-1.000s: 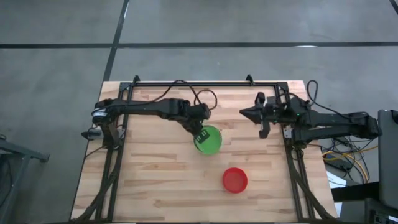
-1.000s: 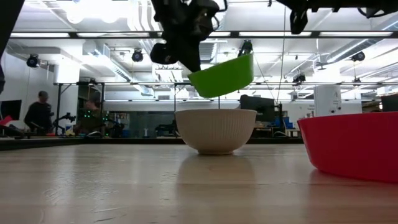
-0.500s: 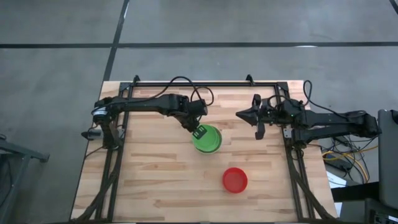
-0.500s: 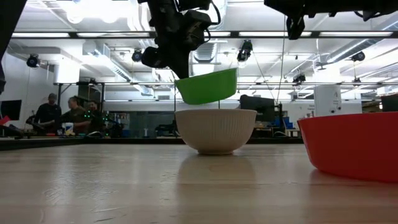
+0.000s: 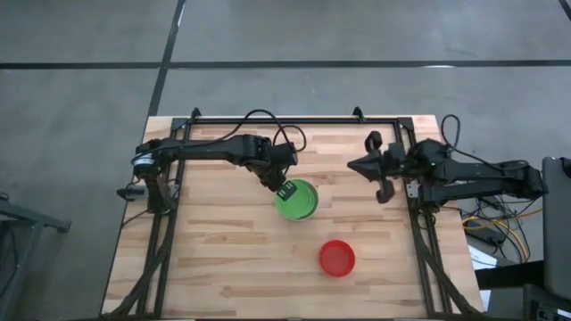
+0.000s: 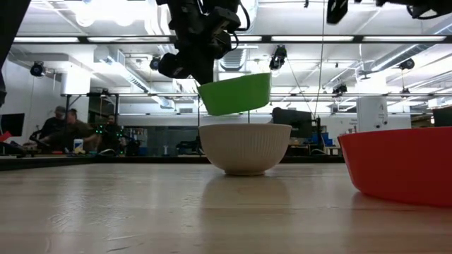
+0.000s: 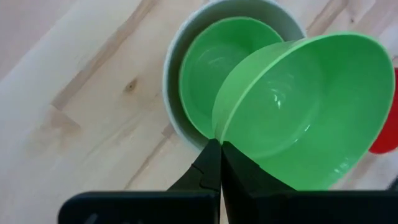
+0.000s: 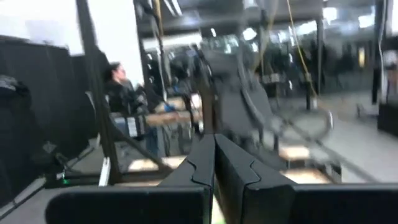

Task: Nest bowls inside each other
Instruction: Stack the green bowl on the green bowl

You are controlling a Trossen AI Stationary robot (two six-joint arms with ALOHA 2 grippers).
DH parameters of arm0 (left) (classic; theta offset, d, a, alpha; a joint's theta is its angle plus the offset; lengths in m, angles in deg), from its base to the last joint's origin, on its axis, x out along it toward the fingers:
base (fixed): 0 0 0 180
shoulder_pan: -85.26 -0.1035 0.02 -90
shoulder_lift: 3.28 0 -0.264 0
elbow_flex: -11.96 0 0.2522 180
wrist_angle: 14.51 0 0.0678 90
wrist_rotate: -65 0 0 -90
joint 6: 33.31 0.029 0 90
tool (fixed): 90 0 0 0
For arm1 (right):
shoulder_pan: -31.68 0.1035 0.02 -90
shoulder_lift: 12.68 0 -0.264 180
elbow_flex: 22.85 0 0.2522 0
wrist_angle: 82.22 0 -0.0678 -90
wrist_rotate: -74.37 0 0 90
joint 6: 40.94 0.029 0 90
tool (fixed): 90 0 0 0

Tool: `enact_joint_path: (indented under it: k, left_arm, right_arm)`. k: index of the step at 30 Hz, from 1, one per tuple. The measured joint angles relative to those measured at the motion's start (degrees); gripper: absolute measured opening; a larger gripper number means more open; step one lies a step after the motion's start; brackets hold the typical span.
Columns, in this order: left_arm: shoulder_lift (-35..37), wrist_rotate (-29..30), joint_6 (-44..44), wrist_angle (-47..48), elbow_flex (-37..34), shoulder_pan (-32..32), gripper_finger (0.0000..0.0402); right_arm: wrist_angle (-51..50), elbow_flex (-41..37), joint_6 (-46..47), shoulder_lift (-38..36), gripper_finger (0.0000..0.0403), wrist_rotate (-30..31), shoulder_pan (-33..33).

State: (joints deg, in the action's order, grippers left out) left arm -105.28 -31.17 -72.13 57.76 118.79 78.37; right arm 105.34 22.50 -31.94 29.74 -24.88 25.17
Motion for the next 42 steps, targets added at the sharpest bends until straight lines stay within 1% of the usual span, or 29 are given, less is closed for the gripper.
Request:
enact_joint_path:
  k: [3, 11, 17, 23, 30, 42]
  left_arm:
    - [0.0, -1.0, -0.2, -0.2, -0.2, 0.0, 0.0001]
    - [-0.1, -2.3, 0.6, -2.6, -0.5, 0.0, 0.0001]
    - [-0.2, -0.9, 1.7, -3.1, -0.5, -0.3, 0.0001]
    - [-1.5, -0.5, 1.5, -2.4, -1.6, -0.8, 0.0001]
    - [-2.8, -1.9, 2.4, -5.3, -1.7, -1.0, 0.0001]
    - [-6.1, -2.3, 2.8, -4.9, -1.7, -2.2, 0.0001]
  right_arm:
    - [2.4, 0.0, -1.6, -1.5, 0.0008, -0.2, 0.0]
    - [3.2, 0.0, -3.5, -5.0, 0.0008, -0.2, 0.0]
    - [3.2, 0.0, -3.2, -6.9, 0.0008, -0.3, 0.0]
    - [3.1, 0.0, -3.2, -7.1, 0.0008, -0.5, 0.0]
    - [3.0, 0.0, -4.0, -6.7, 0.0008, -1.0, 0.0]
    - [2.9, 0.0, -4.1, -6.8, 0.0008, -1.4, 0.0]
